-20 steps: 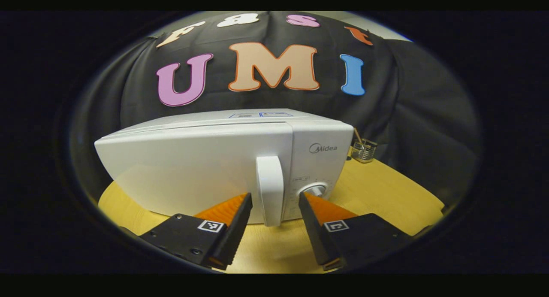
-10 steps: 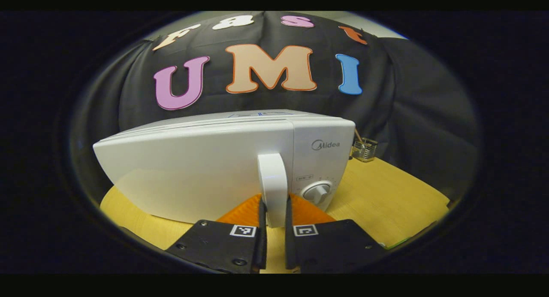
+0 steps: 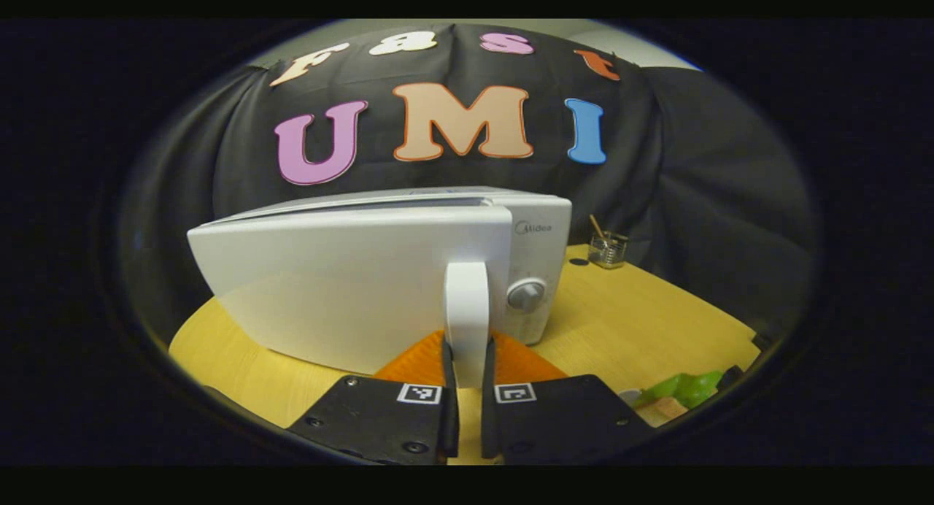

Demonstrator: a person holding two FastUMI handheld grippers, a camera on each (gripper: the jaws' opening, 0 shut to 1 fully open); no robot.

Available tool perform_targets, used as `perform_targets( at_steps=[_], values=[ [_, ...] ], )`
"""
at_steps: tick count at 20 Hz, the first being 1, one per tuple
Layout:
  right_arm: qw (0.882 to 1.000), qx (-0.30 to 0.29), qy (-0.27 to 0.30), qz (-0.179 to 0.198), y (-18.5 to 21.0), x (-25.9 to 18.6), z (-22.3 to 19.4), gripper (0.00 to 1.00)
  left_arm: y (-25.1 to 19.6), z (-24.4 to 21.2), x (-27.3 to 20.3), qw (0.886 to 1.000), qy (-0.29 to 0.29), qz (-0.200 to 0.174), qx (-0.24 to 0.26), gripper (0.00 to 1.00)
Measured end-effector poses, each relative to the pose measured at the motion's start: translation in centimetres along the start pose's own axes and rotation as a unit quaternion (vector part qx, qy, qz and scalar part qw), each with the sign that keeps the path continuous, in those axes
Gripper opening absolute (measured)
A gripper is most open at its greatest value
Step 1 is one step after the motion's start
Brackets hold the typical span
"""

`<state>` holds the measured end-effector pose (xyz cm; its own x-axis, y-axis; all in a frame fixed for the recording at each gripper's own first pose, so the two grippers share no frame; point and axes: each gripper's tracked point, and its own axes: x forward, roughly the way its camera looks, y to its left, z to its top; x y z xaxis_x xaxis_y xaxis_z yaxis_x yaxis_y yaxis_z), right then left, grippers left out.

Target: Open the microwave oven with the left hand, put the food in, and close the microwave oven.

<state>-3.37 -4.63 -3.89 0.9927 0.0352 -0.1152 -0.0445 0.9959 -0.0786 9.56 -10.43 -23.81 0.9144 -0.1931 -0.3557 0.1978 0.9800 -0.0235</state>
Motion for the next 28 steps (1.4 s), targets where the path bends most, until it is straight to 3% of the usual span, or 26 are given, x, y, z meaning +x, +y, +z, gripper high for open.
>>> perform_targets(
  at_steps=[3,8,21,28],
  values=[
    [1.0,-0.001,0.003,0.02,1.3,0.6,-0.4,0.98,0.5,-1.3,-3.1,1.0,0.011,-0.02,-0.02,0.14],
    [0.999,0.012,0.012,0.044,3.3,1.6,-1.6,0.97,2.2,-3.1,-7.6,0.999,0.021,-0.041,-0.006,0.12],
    [0.993,0.016,0.018,0.113,8.3,2.6,-2.8,0.97,8.2,-6.0,-15.4,0.999,0.053,0.014,0.001,0.13],
    [0.99,0.017,0.027,0.135,10.3,2.5,-3.4,0.97,12.2,-7.3,-18.3,0.995,0.062,0.072,-0.007,0.13]
  ],
)
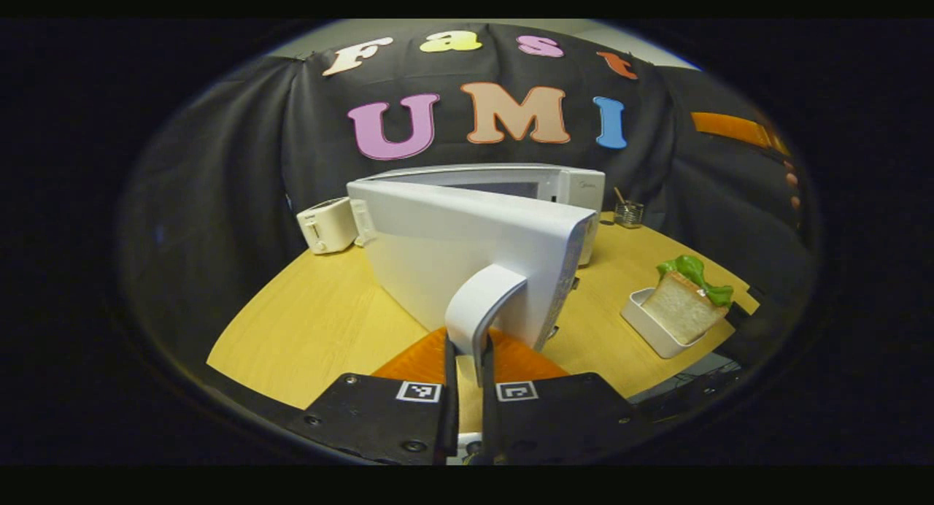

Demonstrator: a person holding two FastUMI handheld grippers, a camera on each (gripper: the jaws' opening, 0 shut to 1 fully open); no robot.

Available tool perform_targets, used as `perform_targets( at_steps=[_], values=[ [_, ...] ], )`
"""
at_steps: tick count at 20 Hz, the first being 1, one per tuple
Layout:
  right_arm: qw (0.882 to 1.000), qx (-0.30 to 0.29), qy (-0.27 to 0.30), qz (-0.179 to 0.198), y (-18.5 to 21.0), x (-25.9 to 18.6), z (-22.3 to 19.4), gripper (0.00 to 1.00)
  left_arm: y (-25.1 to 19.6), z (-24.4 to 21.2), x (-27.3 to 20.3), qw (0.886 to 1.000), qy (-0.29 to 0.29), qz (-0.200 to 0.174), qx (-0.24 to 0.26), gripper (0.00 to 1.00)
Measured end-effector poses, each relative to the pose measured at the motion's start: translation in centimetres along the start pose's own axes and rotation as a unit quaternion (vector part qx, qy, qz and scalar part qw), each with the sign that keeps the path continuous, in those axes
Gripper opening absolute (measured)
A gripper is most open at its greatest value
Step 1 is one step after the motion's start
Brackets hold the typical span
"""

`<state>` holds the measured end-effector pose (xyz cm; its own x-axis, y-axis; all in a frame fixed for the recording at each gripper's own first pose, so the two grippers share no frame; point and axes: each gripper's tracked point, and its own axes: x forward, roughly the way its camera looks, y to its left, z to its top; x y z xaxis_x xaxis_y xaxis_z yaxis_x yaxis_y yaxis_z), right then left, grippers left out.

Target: Open the microwave oven with the left hand, put the food in, and close the microwave oven.

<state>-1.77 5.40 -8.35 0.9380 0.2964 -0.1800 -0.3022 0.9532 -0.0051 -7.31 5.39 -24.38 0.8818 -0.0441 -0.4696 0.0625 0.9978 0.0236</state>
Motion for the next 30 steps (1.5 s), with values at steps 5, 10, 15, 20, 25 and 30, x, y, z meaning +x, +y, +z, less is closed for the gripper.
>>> perform_targets(
  at_steps=[5,10,15,20,25,30],
  values=[
    [1.0,-0.003,0.007,0.007,0.6,0.3,-0.3,0.97,3.2,-0.9,-1.0,0.999,0.012,0.043,-0.013,0.13],
    [1.0,-0.023,0.013,0.007,0.7,-0.3,-0.9,0.97,5.7,-1.6,-1.9,0.997,0.017,0.06,-0.042,0.14],
    [0.999,-0.033,0.02,0.007,0.8,-0.4,-1.1,0.97,6.9,-1.9,-2.5,0.997,0.017,0.064,-0.049,0.13],
    [0.998,-0.044,0.035,0.015,1.8,-0.4,-2.2,0.97,7.5,-2.0,-2.8,0.998,0.018,0.048,-0.048,0.13],
    [0.996,-0.068,0.05,0.008,1.4,-0.8,-3.7,0.97,9.2,-1.5,-3.7,0.997,0.012,0.068,-0.043,1.0],
    [0.993,-0.049,0.109,0.003,1.1,-1.2,-8.3,0.98,9.8,0.2,-5.9,0.996,-0.002,0.076,-0.045,0.98]
  ],
)
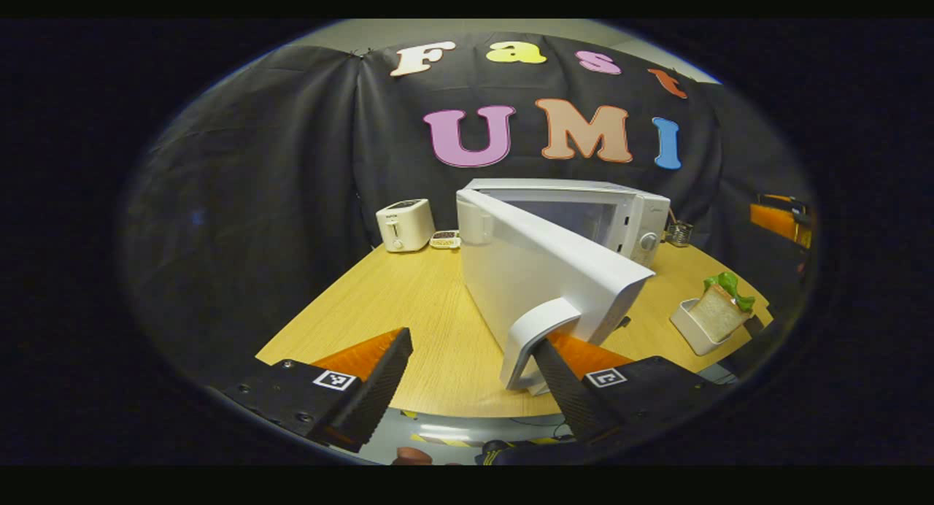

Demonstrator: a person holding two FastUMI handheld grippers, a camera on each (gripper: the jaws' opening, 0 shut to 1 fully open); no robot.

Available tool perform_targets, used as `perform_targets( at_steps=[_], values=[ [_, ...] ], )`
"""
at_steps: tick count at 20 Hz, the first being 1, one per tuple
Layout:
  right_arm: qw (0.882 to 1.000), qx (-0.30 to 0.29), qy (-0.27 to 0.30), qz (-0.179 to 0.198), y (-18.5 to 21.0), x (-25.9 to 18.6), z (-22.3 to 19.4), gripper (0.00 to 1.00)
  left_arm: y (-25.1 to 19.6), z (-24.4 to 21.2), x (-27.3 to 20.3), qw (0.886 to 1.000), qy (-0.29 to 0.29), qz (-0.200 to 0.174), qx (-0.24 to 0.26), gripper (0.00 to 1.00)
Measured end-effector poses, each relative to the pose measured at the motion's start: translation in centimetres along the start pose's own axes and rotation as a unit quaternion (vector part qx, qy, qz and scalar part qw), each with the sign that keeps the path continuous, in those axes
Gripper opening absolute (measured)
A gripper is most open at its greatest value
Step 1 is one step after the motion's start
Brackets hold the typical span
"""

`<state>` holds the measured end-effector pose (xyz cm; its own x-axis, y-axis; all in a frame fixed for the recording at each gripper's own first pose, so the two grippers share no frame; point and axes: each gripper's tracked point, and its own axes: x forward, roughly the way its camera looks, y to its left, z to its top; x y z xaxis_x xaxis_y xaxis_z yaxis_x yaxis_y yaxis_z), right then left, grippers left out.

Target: Open the microwave oven with the left hand, put the food in, and close the microwave oven.

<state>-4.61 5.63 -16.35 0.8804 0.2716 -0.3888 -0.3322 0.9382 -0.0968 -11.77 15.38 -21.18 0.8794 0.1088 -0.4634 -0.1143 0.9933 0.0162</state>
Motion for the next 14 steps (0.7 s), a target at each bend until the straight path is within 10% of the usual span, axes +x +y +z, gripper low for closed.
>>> perform_targets(
  at_steps=[14],
  values=[
    [0.982,0.041,0.182,-0.01,0.4,-0.4,-16.0,0.99,5.0,5.6,-4.8,0.995,-0.055,0.038,-0.068,0.98]
  ],
)
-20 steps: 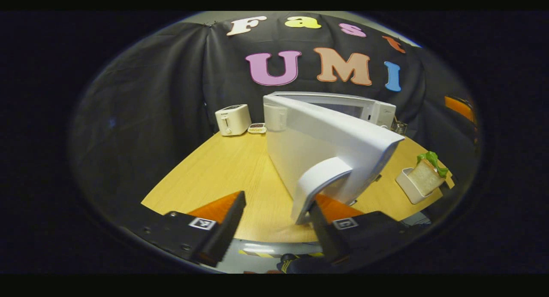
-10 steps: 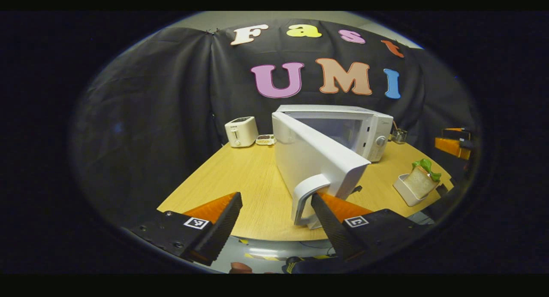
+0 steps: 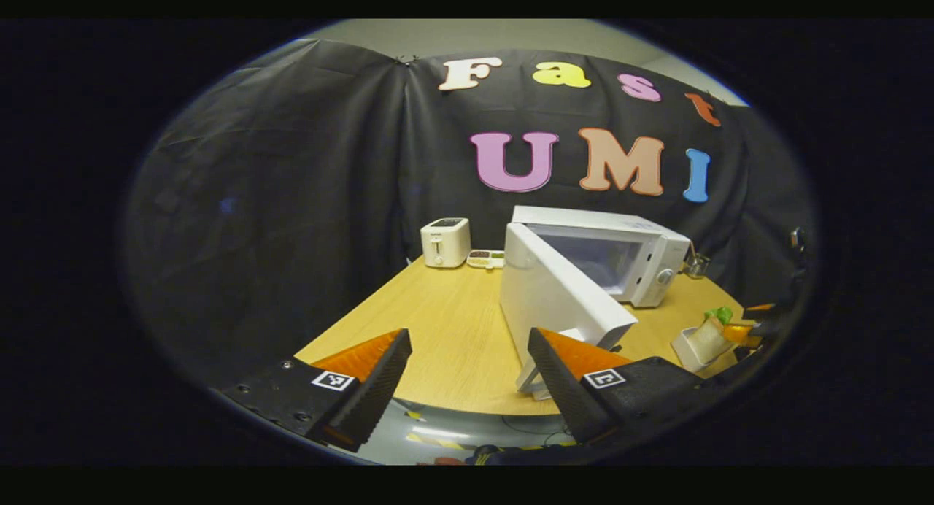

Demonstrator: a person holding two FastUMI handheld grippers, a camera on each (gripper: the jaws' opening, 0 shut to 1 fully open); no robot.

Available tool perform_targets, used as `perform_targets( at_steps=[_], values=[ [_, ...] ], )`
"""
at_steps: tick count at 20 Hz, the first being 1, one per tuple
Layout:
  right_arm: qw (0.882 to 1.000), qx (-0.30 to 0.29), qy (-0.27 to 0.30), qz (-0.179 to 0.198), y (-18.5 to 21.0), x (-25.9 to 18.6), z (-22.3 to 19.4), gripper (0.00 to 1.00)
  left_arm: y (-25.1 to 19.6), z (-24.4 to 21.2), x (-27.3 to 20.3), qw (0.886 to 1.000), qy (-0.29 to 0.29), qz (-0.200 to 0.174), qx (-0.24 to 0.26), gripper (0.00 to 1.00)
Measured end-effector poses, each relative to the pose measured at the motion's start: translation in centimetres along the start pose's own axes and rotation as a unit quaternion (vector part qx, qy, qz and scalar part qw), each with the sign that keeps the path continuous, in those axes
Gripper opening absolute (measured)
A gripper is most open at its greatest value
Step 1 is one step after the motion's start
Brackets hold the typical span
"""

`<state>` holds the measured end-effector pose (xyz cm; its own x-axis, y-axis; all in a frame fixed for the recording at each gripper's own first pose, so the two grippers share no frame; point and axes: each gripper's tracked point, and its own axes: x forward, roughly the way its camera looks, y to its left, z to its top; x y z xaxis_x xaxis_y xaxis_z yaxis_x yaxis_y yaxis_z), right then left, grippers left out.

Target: Open the microwave oven with the left hand, put the food in, and close the microwave oven.

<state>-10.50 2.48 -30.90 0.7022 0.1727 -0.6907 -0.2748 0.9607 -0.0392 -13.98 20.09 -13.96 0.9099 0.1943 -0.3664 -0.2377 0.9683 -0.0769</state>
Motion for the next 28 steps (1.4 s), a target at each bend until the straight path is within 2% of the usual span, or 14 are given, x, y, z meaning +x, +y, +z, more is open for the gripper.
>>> perform_targets(
  at_steps=[4,5,6,9,10,12,13,14,16,18,19,20,26,28],
  values=[
    [0.999,0.033,0.037,0.005,0.3,0.7,-2.9,0.98,0.6,5.2,-0.2,0.998,-0.058,0.019,-0.017,0.96],
    [0.998,0.04,0.043,0.007,0.3,0.8,-3.3,0.91,0.5,6.5,-0.2,0.997,-0.072,0.025,-0.022,0.96],
    [0.998,0.044,0.047,0.005,0.5,1.2,-3.8,0.91,0.5,7.3,-0.1,0.996,-0.082,0.032,-0.026,0.96],
    [0.997,0.049,0.056,0.012,1.2,1.5,-4.5,0.64,-0.6,10.1,0.2,0.992,-0.113,0.042,-0.045,0.96],
    [0.997,0.049,0.061,0.011,1.3,1.2,-4.7,0.64,-1.6,10.8,0.2,0.99,-0.122,0.033,-0.057,0.94],
    [0.996,0.058,0.066,0.017,1.7,1.5,-5.1,0.5,-3.9,11.8,0.3,0.989,-0.131,0.016,-0.061,0.96],
    [0.996,0.058,0.07,0.021,2.0,1.5,-5.1,0.46,-4.7,11.9,0.7,0.989,-0.134,0.008,-0.058,0.94],
    [0.996,0.057,0.072,0.022,1.9,1.9,-5.6,0.51,-5.7,12.3,0.9,0.989,-0.133,-0.007,-0.058,0.94],
    [0.995,0.058,0.082,0.023,2.2,1.8,-5.3,0.32,-8.0,12.6,0.9,0.989,-0.128,-0.038,-0.07,0.94],
    [0.995,0.058,0.083,0.024,2.1,1.7,-5.1,0.33,-9.3,13.3,1.2,0.987,-0.132,-0.055,-0.075,0.94],
    [0.994,0.061,0.086,0.025,2.0,1.7,-5.1,0.33,-9.7,13.2,1.4,0.987,-0.132,-0.061,-0.075,0.98],
    [0.994,0.064,0.084,0.025,2.0,1.8,-5.1,0.33,-10.1,13.3,1.4,0.986,-0.132,-0.066,-0.074,0.94],
    [0.995,0.073,0.068,0.021,1.0,1.3,-3.3,0.32,-11.1,13.6,1.9,0.988,-0.123,-0.078,-0.057,0.93],
    [0.995,0.078,0.065,0.022,0.7,1.3,-2.7,0.32,-11.4,13.6,2.0,0.988,-0.123,-0.081,-0.045,0.96]
  ],
)
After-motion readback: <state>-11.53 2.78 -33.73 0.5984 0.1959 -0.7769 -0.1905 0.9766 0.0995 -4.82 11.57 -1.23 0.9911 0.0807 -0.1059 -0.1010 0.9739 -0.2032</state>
